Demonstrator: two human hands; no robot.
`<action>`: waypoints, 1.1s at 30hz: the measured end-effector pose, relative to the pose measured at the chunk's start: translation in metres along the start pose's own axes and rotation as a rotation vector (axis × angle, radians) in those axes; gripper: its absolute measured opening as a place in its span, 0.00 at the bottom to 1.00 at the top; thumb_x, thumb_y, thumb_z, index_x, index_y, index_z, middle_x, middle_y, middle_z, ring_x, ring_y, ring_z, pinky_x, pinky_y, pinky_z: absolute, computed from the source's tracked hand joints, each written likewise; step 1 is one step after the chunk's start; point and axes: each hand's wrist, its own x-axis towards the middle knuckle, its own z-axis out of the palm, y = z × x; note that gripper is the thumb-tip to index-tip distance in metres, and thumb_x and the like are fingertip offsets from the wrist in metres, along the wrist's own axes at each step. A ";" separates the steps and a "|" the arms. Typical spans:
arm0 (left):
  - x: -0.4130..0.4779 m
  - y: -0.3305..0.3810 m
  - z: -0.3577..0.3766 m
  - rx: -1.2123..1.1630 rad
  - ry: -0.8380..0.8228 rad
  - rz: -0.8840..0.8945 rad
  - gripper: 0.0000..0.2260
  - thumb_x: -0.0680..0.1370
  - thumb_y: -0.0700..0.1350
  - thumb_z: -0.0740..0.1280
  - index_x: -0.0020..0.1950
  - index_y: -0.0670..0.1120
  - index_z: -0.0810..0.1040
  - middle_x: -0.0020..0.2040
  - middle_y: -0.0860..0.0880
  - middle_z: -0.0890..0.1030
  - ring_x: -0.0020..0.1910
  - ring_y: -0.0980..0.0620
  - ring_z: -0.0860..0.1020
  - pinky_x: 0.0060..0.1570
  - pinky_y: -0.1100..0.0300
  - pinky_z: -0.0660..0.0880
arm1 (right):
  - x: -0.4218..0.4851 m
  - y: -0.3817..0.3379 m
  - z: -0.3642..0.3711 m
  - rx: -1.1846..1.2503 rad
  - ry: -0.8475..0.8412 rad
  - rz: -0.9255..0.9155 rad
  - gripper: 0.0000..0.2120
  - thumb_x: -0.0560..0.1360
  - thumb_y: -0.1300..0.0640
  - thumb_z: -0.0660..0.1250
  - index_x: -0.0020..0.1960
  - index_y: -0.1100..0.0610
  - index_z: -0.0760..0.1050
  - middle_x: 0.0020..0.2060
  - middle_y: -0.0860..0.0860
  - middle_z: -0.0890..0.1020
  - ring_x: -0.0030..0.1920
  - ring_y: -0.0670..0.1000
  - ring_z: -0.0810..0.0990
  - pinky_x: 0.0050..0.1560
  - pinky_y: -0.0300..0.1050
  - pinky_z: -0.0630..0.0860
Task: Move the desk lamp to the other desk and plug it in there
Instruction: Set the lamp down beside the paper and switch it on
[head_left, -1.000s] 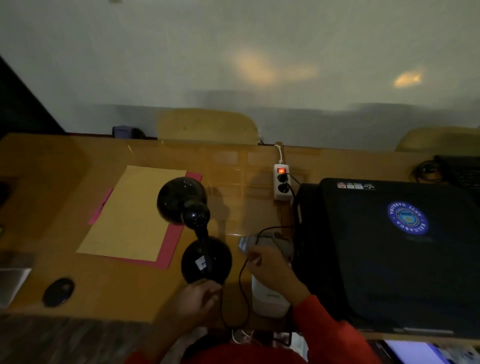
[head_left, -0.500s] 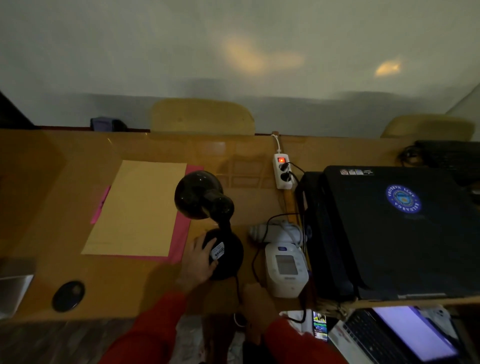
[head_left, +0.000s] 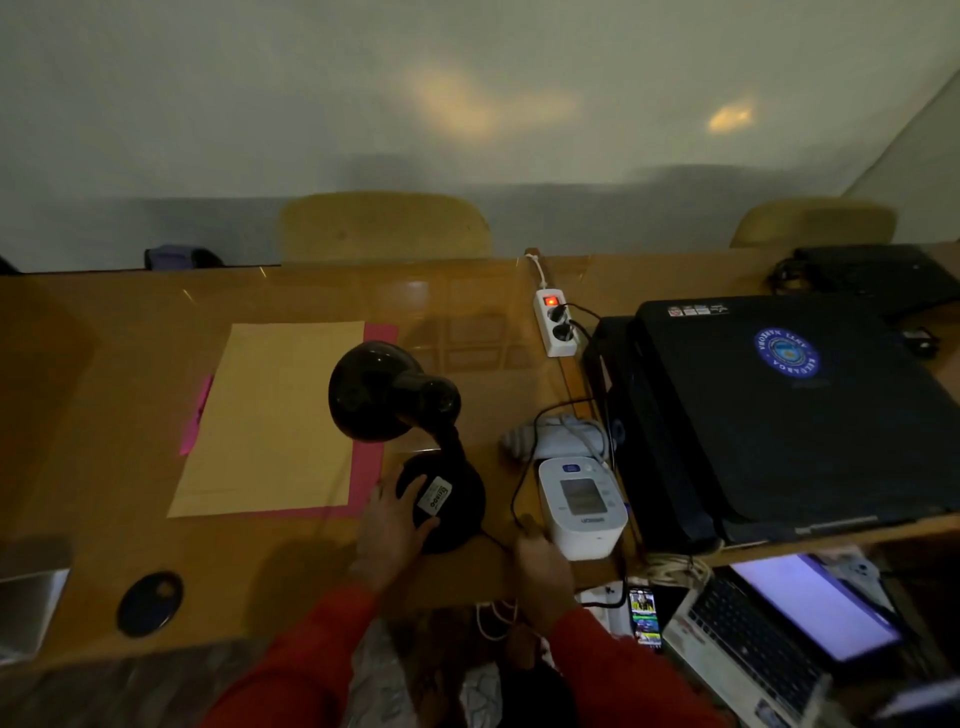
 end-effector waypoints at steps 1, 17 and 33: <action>-0.003 -0.001 0.001 0.006 0.004 -0.007 0.30 0.77 0.58 0.62 0.75 0.48 0.58 0.77 0.41 0.56 0.72 0.39 0.61 0.68 0.45 0.67 | 0.000 0.002 0.000 0.006 0.004 -0.004 0.15 0.80 0.64 0.50 0.64 0.62 0.69 0.70 0.59 0.66 0.60 0.57 0.76 0.60 0.50 0.73; -0.016 0.044 0.032 -0.131 -0.014 -0.061 0.31 0.76 0.61 0.61 0.75 0.52 0.57 0.78 0.43 0.54 0.74 0.39 0.55 0.73 0.44 0.57 | -0.011 0.005 -0.046 0.582 0.345 -0.205 0.21 0.70 0.61 0.70 0.62 0.57 0.71 0.56 0.55 0.76 0.55 0.51 0.76 0.51 0.36 0.69; -0.022 0.058 0.038 -0.193 -0.096 0.021 0.34 0.75 0.56 0.66 0.75 0.50 0.54 0.78 0.46 0.52 0.75 0.41 0.55 0.73 0.47 0.57 | -0.026 0.028 -0.051 0.608 0.388 -0.222 0.14 0.72 0.60 0.69 0.57 0.56 0.74 0.47 0.54 0.82 0.47 0.52 0.81 0.46 0.43 0.77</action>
